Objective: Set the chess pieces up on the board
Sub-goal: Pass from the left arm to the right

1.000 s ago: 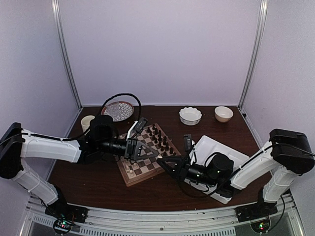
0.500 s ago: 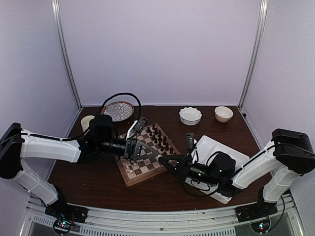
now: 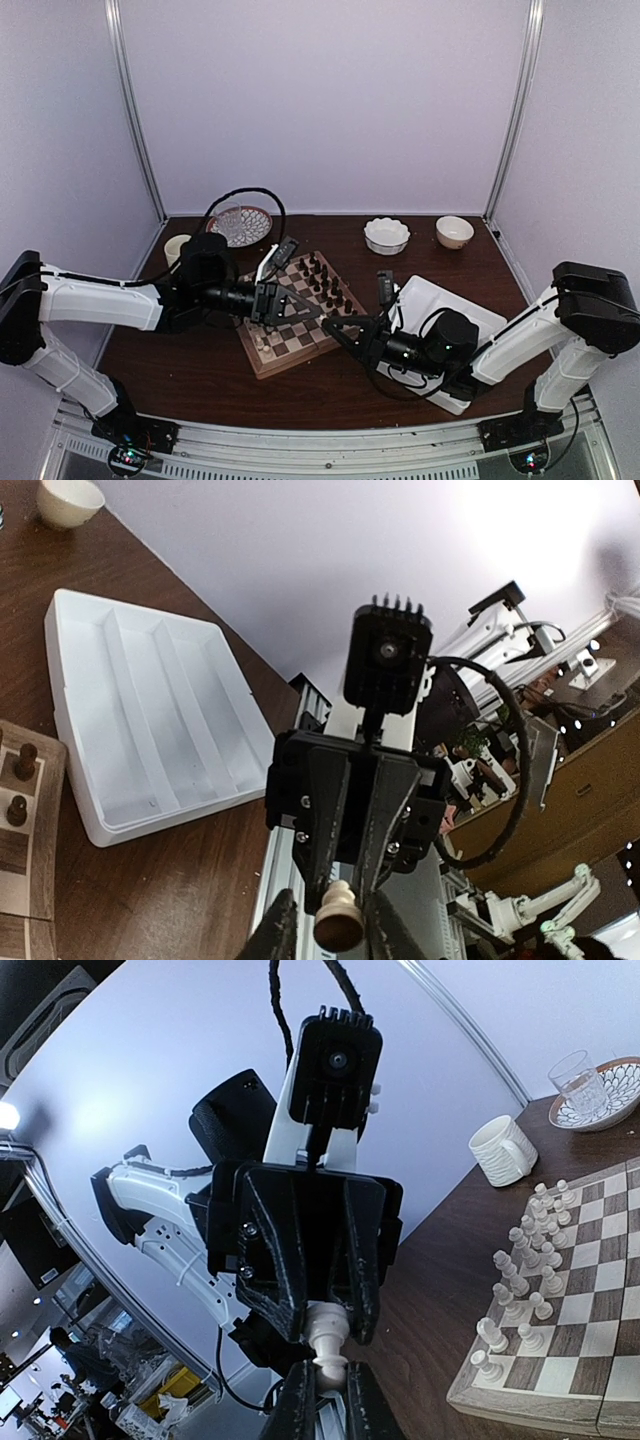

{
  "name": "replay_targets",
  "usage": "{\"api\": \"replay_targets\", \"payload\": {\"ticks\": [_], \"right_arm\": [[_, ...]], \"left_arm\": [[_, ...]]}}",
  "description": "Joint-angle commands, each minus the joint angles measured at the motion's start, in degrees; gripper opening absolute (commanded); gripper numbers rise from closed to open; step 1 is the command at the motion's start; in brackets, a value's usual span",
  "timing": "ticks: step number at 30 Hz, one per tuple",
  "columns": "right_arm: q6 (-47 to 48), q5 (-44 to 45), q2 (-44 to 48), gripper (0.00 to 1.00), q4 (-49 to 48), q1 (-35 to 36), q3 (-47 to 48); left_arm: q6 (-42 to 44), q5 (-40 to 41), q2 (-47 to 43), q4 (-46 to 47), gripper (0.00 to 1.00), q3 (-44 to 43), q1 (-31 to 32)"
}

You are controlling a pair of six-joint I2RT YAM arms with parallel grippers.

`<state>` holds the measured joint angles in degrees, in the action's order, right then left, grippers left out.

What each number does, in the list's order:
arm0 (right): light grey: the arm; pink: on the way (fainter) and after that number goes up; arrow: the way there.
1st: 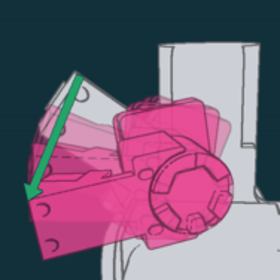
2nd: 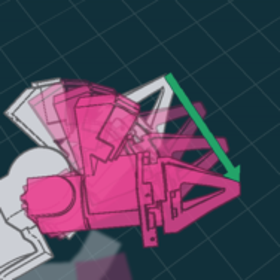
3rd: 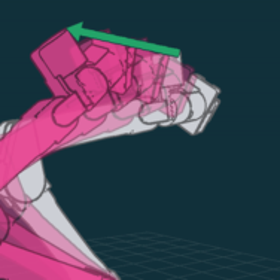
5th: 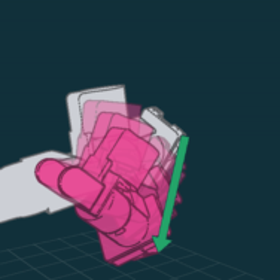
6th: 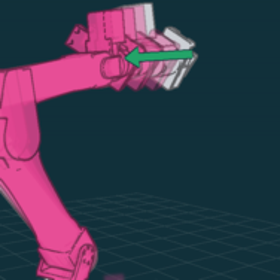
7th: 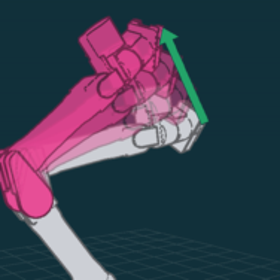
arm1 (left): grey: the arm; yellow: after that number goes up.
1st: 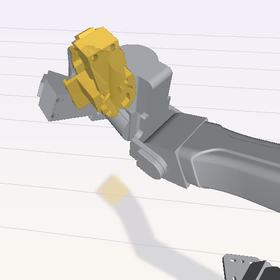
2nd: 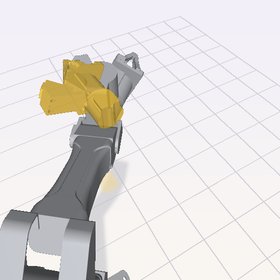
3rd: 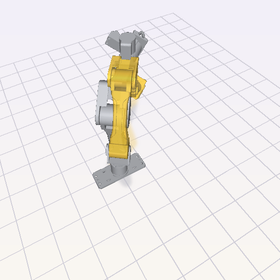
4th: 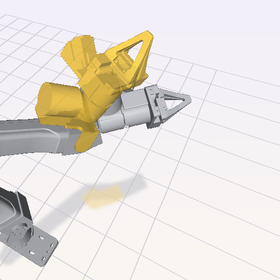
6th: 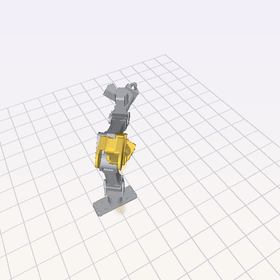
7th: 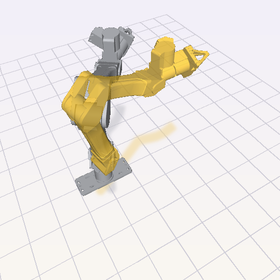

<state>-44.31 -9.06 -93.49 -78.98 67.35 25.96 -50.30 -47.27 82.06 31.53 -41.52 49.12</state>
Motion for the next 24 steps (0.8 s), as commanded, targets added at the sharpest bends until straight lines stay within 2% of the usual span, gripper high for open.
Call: {"api": "replay_targets", "payload": {"ticks": [1,5,8,10,11,13,18,20,24], "right_arm": [[-0.8,-1.1,1.8,0.0,-1.3,-1.1,0.0],[-1.1,-1.4,4.2,0.0,4.5,-2.8,-0.6],[-0.7,-3.5,8.1,0.0,15.6,-4.9,0.5],[1.3,-4.6,11.3,0.0,29.1,-6.1,3.8],[3.3,-4.3,12.9,0.0,41.2,-6.3,6.3],[7.8,-2.7,15.3,0.0,59.2,-6.2,12.8],[15.6,2.2,14.6,0.0,94.1,-5.9,30.3],[17.9,3.0,11.0,0.0,104.2,-5.6,36.6],[21.6,4.5,1.7,0.0,120.4,-3.9,49.7]], "left_arm": [[4.0,3.1,-2.3,-4.0,0.32,0.4,-0.3],[8.8,7.3,-5.7,-10.0,0.58,0.3,-0.3],[13.0,12.6,-9.7,-15.6,0.79,0.4,-0.4],[16.0,18.1,-13.6,-19.3,0.82,1.1,-0.3],[17.3,20.9,-15.6,-20.8,0.83,1.6,-0.4],[19.7,27.4,-20.2,-22.9,0.83,3.2,-0.4],[24.9,41.6,-30.3,-24.5,0.83,8.3,-0.3],[26.2,48.2,-33.7,-23.9,0.83,10.2,-0.3],[27.9,55.3,-37.5,-22.9,0.82,13.2,-0.4]]}}
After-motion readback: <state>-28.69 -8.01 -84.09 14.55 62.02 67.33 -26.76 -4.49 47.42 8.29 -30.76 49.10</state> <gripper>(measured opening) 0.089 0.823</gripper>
